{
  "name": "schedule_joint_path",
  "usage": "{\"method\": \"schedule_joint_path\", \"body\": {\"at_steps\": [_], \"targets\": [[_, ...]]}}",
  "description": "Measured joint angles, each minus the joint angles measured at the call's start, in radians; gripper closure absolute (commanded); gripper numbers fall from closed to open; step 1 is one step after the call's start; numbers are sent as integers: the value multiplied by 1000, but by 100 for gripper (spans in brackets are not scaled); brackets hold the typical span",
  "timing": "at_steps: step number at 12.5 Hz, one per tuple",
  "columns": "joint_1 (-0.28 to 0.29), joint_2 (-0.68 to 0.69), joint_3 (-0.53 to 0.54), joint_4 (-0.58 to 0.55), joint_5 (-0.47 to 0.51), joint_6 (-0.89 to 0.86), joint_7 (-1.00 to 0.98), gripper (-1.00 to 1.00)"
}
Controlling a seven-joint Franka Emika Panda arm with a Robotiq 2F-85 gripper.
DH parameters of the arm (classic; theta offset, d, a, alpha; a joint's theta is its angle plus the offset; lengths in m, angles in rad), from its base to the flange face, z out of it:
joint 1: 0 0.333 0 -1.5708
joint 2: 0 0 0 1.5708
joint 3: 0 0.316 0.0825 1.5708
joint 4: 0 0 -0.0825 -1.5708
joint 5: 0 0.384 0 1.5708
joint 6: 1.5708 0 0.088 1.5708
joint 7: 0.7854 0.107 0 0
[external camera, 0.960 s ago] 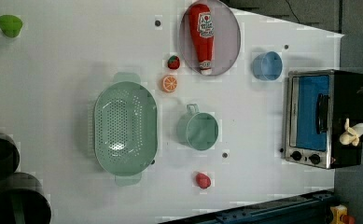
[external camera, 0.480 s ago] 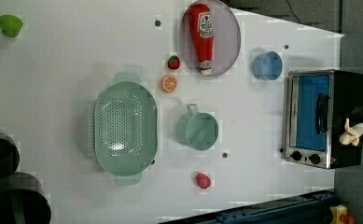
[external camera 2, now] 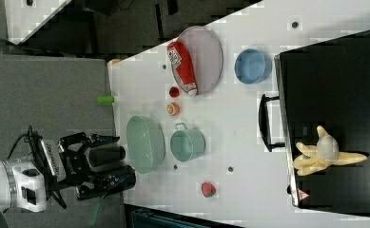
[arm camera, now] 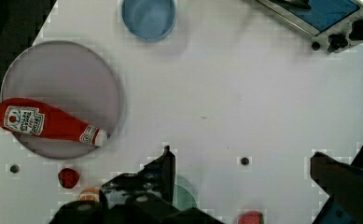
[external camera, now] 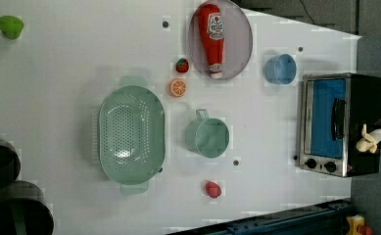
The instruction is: Pick banana from table and place on oven.
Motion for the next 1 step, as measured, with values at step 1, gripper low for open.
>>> {"method": "schedule_joint_path", "body": {"at_steps": [1], "targets": [[-9,6,4,2,18,-7,0,-100]]}}
